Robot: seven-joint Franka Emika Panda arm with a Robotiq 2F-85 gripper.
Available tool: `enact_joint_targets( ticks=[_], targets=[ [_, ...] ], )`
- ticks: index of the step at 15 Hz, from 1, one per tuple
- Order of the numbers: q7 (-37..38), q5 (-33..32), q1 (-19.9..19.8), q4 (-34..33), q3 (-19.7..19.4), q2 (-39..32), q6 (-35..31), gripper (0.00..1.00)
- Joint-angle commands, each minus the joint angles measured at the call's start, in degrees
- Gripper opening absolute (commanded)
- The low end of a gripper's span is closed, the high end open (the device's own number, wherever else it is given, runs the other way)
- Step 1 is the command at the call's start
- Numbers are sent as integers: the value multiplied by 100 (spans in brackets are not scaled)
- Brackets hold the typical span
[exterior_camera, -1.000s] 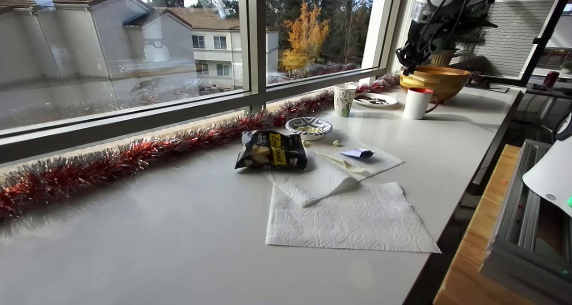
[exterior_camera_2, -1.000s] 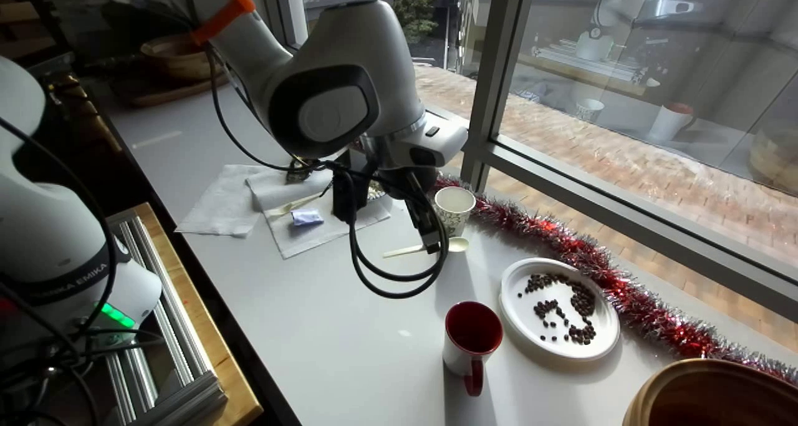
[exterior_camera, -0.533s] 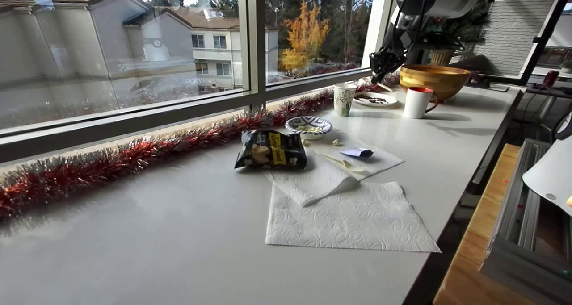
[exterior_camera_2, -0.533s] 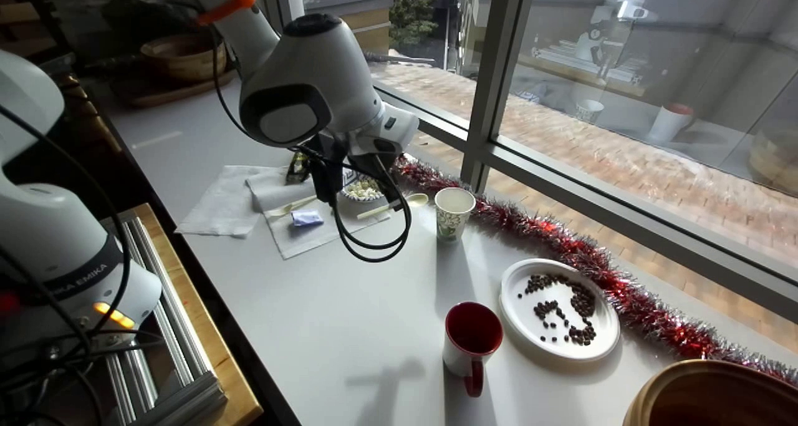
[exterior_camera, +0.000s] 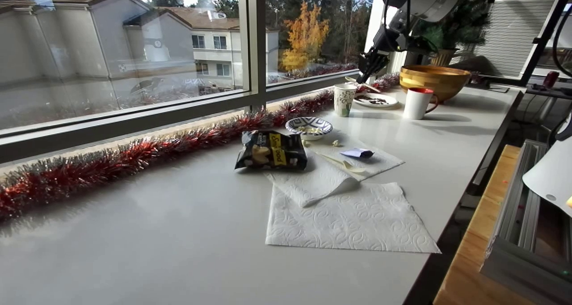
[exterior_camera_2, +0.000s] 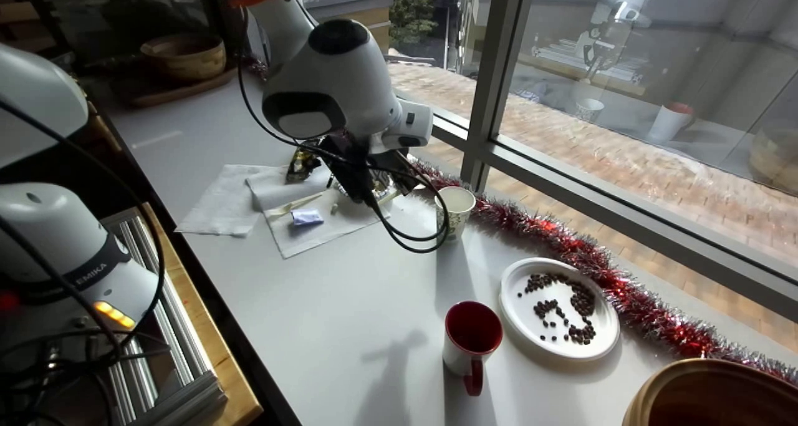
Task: Use the spoon to scoop some the contents of the white plate and put them in the white mug
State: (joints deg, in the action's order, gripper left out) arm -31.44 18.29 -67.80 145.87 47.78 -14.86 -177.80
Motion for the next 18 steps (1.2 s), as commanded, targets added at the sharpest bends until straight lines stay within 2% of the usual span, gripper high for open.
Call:
enact_joint_targets(
  ticks=[1, 2, 3, 4, 6, 8, 11, 18],
  targets=[
    [-122, 0, -174, -7, 85, -50, 29, 15],
    [-187, 0, -254, -14, 123, -84, 39, 15],
    [-204, 0, -263, -22, 136, -103, 41, 4],
    [-245, -93, -154, 86, 38, -65, -185, 4],
    [-308, -213, -74, 259, -51, 24, -131, 4],
    [-508, -284, -57, 459, -24, -15, -151, 4],
    [-781, -371, 37, 714, -4, -159, -521, 4],
    [-959, -321, 771, 1021, -542, -809, -1651, 4]
  ],
)
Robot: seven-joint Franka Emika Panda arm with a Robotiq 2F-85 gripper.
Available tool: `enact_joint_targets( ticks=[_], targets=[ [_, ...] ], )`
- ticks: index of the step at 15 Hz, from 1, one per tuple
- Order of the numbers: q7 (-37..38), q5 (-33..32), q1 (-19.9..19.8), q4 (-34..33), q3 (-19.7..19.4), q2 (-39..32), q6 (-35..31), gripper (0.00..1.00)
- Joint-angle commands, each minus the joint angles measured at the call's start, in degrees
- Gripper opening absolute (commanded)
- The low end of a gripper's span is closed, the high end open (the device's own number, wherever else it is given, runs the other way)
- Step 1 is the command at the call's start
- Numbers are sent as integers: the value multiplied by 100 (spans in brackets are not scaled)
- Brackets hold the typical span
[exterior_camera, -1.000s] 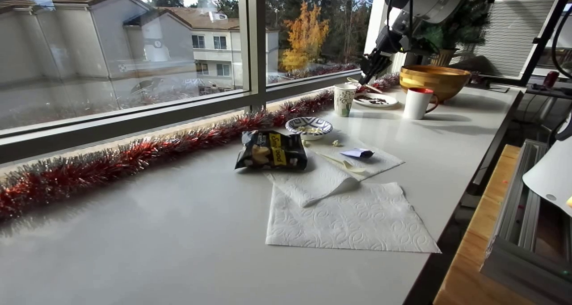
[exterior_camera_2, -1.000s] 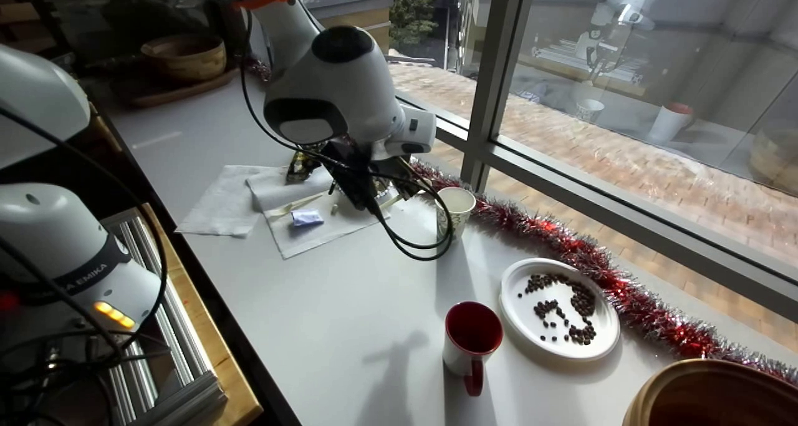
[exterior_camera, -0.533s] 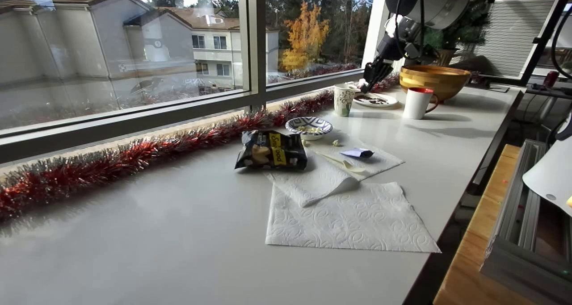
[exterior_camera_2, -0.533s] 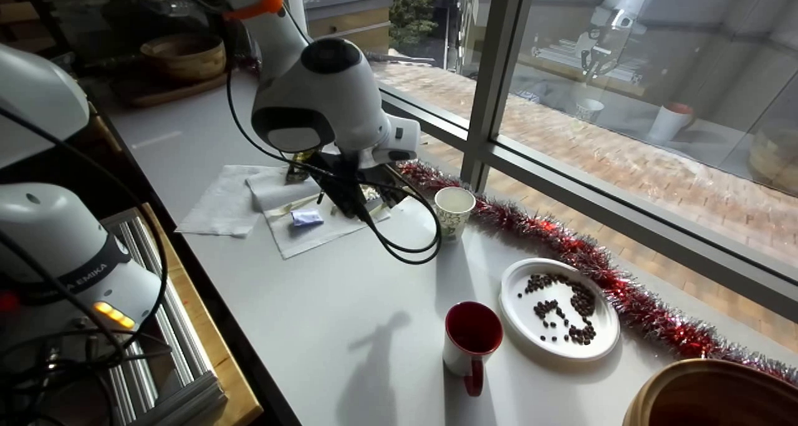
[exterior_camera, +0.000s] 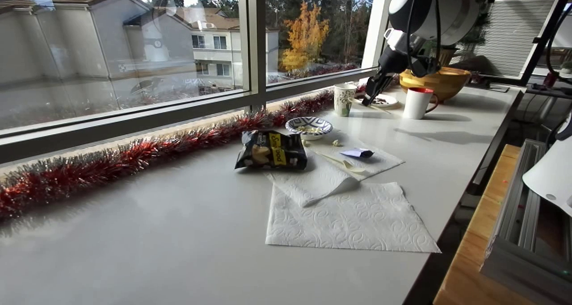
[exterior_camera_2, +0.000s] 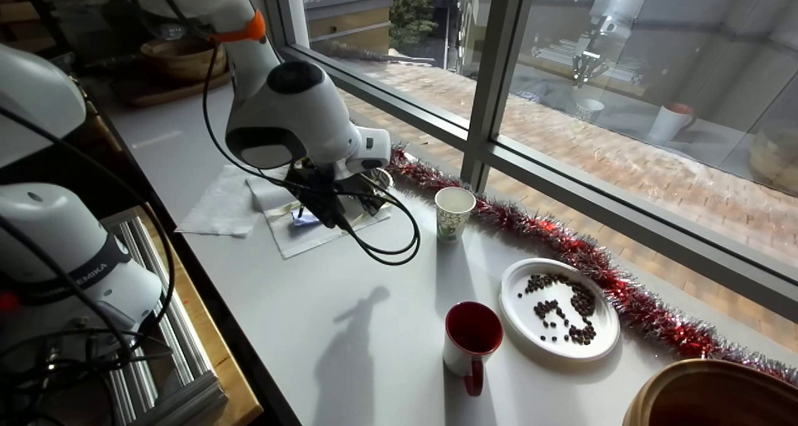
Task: Use the spoon to scoop some the contents of the white plate and put them in the white mug
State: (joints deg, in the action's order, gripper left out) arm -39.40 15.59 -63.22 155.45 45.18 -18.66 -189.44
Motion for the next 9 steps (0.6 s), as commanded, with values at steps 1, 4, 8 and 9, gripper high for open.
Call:
enact_joint_targets(
  ticks=[1, 4, 8, 9],
  targets=[
    [-205, -65, 407, 47, -361, -592, -556, 4],
    [-339, -40, 832, -78, -740, -1025, -802, 4],
    [944, -1973, 1474, -193, -1722, -1416, -917, 4],
    [1236, -2407, 1653, -254, -1975, -1506, -954, 4]
  ],
)
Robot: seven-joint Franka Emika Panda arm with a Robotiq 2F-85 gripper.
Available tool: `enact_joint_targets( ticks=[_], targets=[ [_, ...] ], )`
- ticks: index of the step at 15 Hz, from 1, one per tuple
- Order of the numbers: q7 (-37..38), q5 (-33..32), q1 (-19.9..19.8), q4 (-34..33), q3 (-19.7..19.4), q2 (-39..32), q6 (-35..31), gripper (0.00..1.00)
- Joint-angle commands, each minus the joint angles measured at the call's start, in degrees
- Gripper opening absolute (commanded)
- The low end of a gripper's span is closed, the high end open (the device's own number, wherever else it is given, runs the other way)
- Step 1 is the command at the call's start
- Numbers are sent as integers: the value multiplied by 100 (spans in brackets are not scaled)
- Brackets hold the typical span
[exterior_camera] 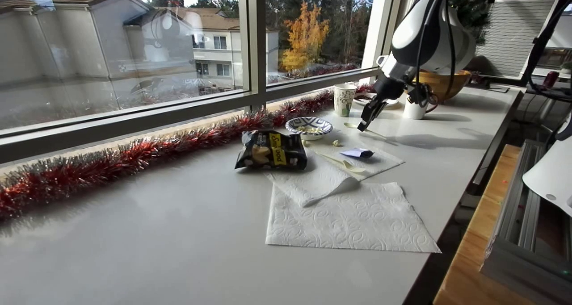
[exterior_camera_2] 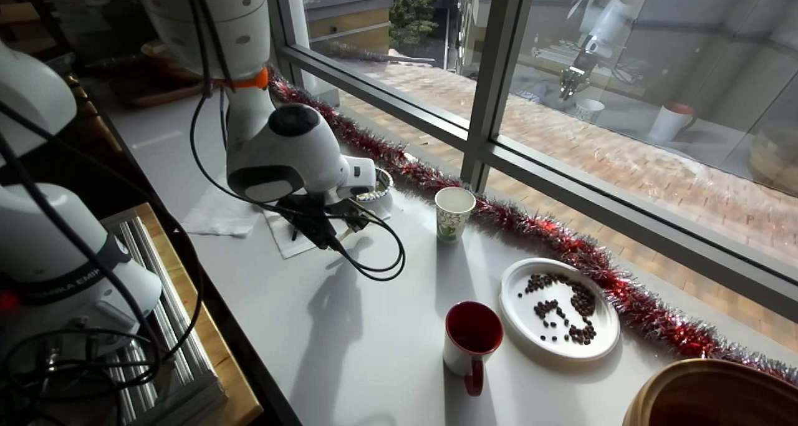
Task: Use the spoon to scoop some the contents of the white plate and put them in the white mug
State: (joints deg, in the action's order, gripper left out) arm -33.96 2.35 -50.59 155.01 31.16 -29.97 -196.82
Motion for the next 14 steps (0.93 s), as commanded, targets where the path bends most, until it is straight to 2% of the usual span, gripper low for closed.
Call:
enact_joint_targets(
  ticks=[1, 2, 3, 5, 7, 8, 10, 11, 14],
  targets=[
    [910, -1383, 580, -227, -817, -353, -294, 4],
    [1091, -1665, 672, -262, -982, -354, -301, 40],
    [1305, -1869, 702, -254, -1069, -219, -194, 41],
    [1676, -2097, 756, -147, -1208, 258, 17, 54],
    [2122, -2546, 240, 48, -822, 782, 203, 68],
    [2024, -2368, -156, 155, -370, 1058, 378, 76],
    [2467, -2489, -839, 185, 438, 1500, 1011, 88],
    [2544, -2528, -1298, 97, 994, 1603, 1387, 96],
    [2223, -2048, -2374, -265, 2410, 1747, 2718, 100]
  ],
)
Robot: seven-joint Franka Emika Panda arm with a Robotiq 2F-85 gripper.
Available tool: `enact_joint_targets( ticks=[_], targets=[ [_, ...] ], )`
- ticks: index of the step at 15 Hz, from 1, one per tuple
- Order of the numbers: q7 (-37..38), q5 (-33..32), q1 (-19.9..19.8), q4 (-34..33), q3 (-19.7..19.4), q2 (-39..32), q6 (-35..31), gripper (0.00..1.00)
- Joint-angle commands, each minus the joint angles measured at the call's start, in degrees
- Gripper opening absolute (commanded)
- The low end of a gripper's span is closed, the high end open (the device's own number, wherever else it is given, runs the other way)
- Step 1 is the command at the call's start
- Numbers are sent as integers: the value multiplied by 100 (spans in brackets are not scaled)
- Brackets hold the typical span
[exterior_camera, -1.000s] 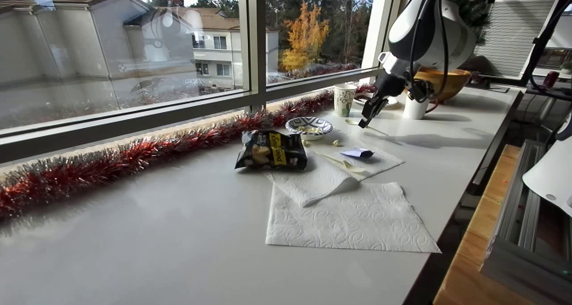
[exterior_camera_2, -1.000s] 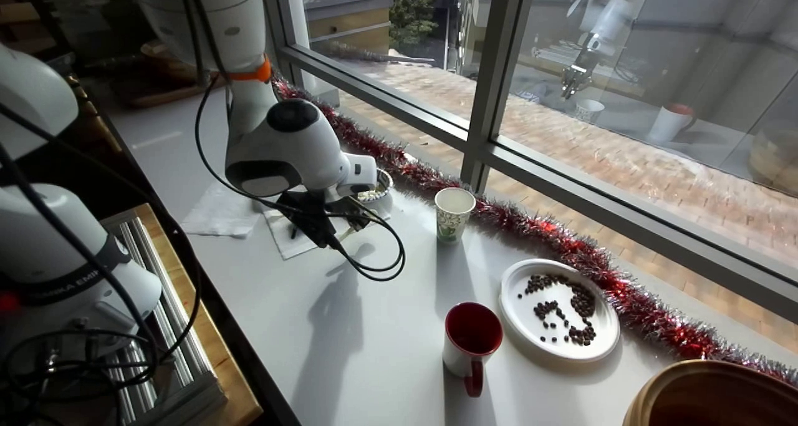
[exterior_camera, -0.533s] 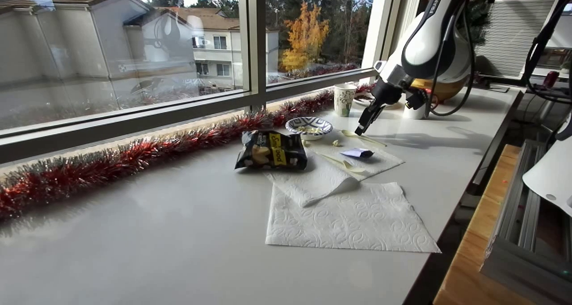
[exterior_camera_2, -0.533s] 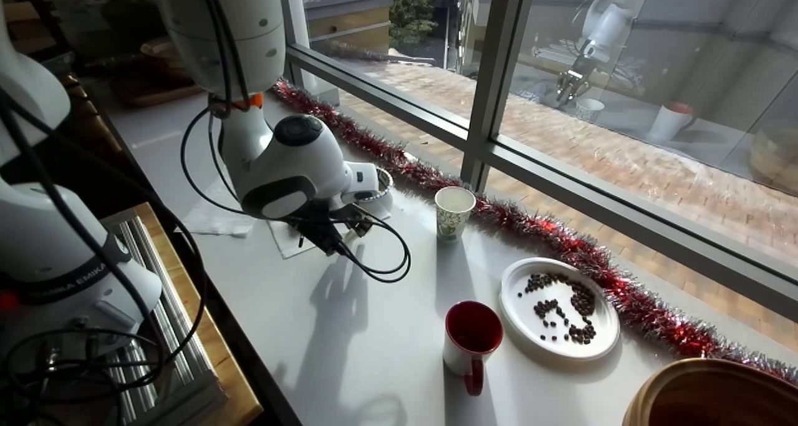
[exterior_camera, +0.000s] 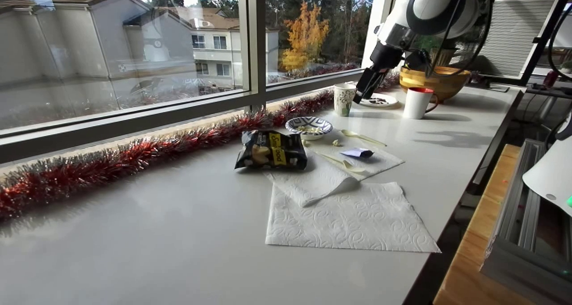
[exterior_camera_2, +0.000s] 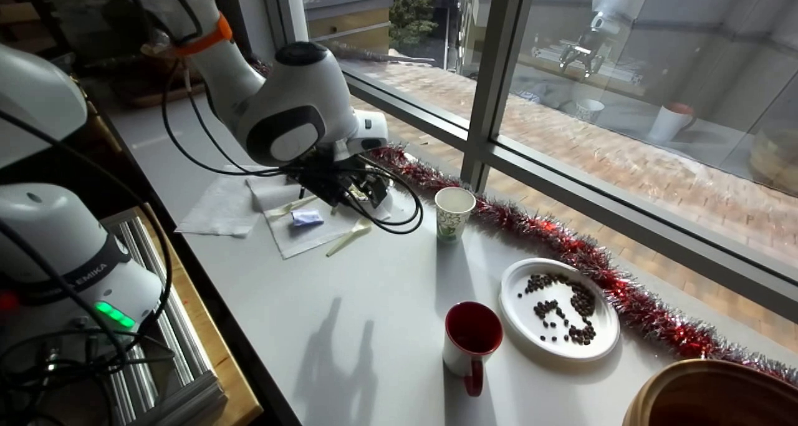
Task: Use the spoon to scoop some the contents of the white plate and put them in the white mug
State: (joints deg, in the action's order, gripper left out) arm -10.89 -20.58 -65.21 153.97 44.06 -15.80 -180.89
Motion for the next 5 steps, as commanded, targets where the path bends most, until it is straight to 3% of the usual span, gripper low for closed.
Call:
enact_joint_targets(
  ticks=[1, 2, 3, 5],
  targets=[
    [-489, 326, -1342, -382, 1560, 187, 1271, 100],
    [-80, 107, -721, -138, 902, 193, 780, 100],
    [-178, 154, -1022, -238, 1255, 211, 989, 100],
    [-286, 167, -1254, -347, 1471, 199, 1133, 100]
  ],
)
